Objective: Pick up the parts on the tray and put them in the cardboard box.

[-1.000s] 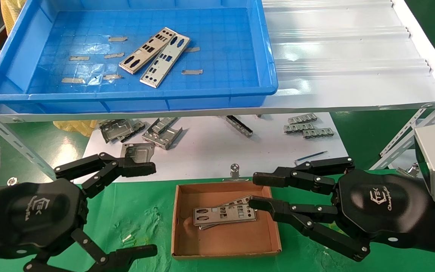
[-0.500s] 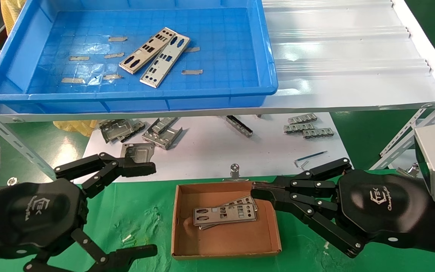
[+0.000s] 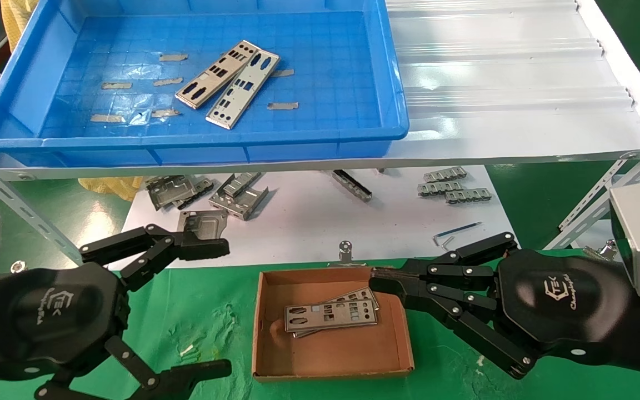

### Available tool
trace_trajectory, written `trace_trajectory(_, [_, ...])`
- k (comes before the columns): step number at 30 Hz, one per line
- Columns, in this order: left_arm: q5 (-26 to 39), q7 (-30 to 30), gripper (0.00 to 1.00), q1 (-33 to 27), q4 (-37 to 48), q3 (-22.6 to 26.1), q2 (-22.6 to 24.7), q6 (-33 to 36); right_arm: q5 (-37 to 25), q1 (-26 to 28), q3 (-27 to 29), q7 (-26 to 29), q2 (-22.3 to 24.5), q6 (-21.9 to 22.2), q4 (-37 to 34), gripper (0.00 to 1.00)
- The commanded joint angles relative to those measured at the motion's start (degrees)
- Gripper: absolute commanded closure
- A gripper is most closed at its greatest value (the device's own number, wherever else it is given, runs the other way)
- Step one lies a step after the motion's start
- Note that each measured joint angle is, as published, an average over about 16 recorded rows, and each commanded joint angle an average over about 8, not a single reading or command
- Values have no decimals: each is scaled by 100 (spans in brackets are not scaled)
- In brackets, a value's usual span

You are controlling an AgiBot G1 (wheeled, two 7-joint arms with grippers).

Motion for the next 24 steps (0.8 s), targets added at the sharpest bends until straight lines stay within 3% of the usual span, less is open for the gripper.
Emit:
trace_trajectory(1, [0, 0, 0, 0, 0, 0, 0, 0, 0, 0, 0, 0, 0, 0, 0, 100])
trace_trajectory(24, [0, 0, 0, 0, 0, 0, 0, 0, 0, 0, 0, 0, 0, 0, 0, 100])
